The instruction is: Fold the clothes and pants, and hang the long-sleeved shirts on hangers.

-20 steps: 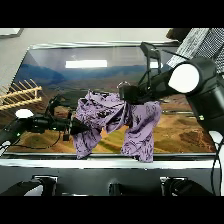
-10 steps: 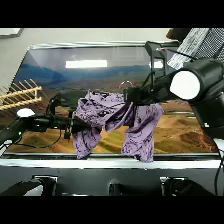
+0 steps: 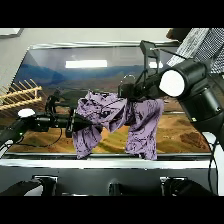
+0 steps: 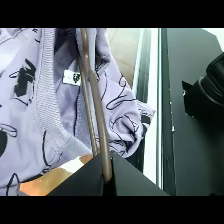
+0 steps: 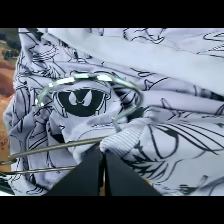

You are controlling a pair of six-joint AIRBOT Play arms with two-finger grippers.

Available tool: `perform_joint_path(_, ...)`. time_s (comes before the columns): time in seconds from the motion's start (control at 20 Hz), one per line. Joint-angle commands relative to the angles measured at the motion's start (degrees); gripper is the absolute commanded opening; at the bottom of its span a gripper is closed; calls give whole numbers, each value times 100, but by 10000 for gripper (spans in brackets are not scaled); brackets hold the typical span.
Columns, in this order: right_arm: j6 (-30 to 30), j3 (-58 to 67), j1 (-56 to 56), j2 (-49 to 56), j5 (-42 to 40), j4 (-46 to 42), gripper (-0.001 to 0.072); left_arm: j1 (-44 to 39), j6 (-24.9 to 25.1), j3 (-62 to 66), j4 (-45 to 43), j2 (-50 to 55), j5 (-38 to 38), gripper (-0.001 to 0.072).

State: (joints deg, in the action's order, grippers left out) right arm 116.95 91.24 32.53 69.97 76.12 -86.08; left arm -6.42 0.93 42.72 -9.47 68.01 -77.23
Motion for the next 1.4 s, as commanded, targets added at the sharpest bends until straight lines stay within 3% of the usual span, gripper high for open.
perform_joint_path(0.0, -76, 0, 4, 13, 402, 162, 173, -107, 44, 7, 52, 2, 85, 21)
perform_joint_path(0.05, -79, 0, 4, -11, 616, 162, 281, -116, 44, 7, 52, 2, 83, 21)
perform_joint_path(0.2, -87, 11, -22, -251, 1082, 63, 516, -116, 63, 7, 52, 2, 85, 21)
perform_joint_path(0.35, 122, 52, -74, -815, 1154, -918, 533, -116, 63, 7, 52, 2, 85, 21)
perform_joint_path(0.5, 153, 83, -1250, -1294, 1517, -1276, 532, -116, 63, 7, 52, 2, 85, 21)
perform_joint_path(0.6, -905, 81, -2476, -1246, 1742, -898, 535, -116, 63, 7, 52, 2, 85, 21)
perform_joint_path(0.7, -2577, 81, -3314, -1010, 1878, -234, 529, -116, 63, 7, 50, 2, 85, 21)
perform_joint_path(0.75, -3359, 81, -3453, -870, 1989, -105, 566, -116, 63, 7, 50, 2, 85, 21)
perform_joint_path(0.85, -5204, 81, -3462, -535, 1967, 103, 565, -116, 63, 7, 48, 2, 87, 22)
perform_joint_path(0.9, -5786, 81, -3436, -367, 1932, 205, 581, -116, 61, 7, 48, 2, 87, 23)
perform_joint_path(0.95, -6127, 81, -3423, -173, 1858, 372, 625, -116, 61, 7, 48, 2, 87, 22)
perform_joint_path(1.1, -6607, 81, -3412, 367, 1672, 964, 627, -116, 61, 7, 46, 2, 87, 23)
perform_joint_path(1.25, -7943, 81, -3412, 850, 1792, 1460, 627, -116, 61, 7, 46, 2, 87, 23)
perform_joint_path(1.35, -8371, 81, -3412, 1104, 1851, 1690, 617, -116, 61, 7, 46, 2, 87, 23)
